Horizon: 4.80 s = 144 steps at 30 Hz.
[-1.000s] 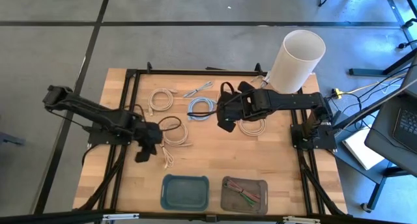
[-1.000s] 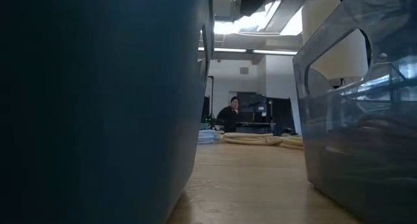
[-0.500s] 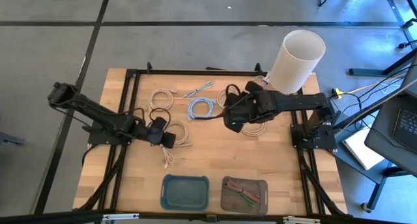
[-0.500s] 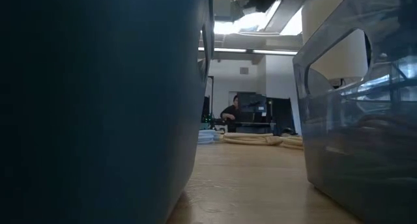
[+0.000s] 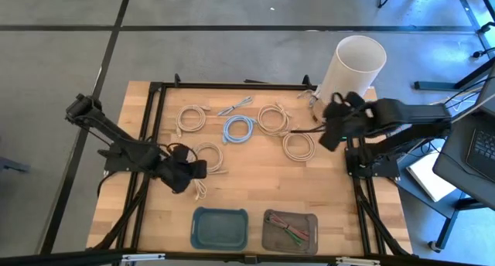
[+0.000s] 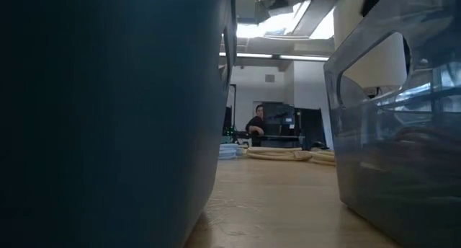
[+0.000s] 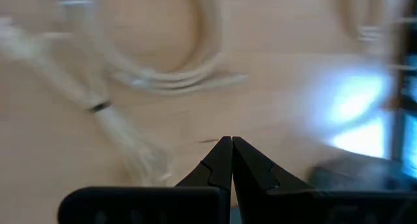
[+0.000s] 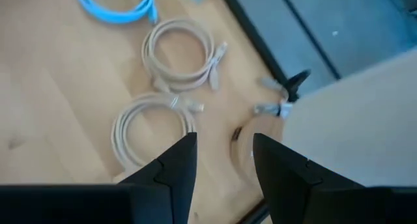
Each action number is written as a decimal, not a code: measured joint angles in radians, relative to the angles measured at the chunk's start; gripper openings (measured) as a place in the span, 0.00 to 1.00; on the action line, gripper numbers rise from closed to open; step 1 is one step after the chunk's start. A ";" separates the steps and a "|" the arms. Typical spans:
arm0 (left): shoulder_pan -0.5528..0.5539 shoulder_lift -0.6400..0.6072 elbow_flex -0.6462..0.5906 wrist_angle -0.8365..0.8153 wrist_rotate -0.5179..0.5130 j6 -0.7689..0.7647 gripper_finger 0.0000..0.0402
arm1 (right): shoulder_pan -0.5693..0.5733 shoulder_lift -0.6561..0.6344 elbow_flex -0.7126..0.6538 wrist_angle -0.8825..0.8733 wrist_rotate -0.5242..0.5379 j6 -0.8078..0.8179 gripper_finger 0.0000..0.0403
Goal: Pick & Place USB Port
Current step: Put the white charger cable into the black bin
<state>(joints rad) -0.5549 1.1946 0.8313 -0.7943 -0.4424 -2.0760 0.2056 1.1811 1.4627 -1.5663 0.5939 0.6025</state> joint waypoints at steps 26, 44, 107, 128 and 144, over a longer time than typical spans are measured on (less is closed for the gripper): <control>0.173 0.310 0.144 -0.264 0.299 -0.108 0.38 | 0.006 -0.179 -0.117 0.076 -0.003 -0.121 0.38; 0.223 0.309 -0.028 -0.001 0.409 -0.137 0.45 | 0.006 -0.225 -0.116 0.065 -0.011 -0.191 0.38; 0.310 0.172 0.516 0.692 -0.012 1.770 0.01 | 0.006 -0.203 -0.116 0.644 -0.124 -0.347 0.38; 0.616 0.355 0.515 1.066 0.656 1.812 0.01 | 0.006 -0.060 -0.116 1.127 -0.340 -0.536 0.38; 0.651 0.357 0.515 1.124 0.742 1.807 0.01 | -0.014 -0.011 -0.116 1.214 -0.362 -0.558 0.38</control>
<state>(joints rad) 0.0958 1.5517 1.3464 0.3299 0.2999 -0.2691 0.1915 1.1706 1.3464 -0.3528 0.2317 0.0444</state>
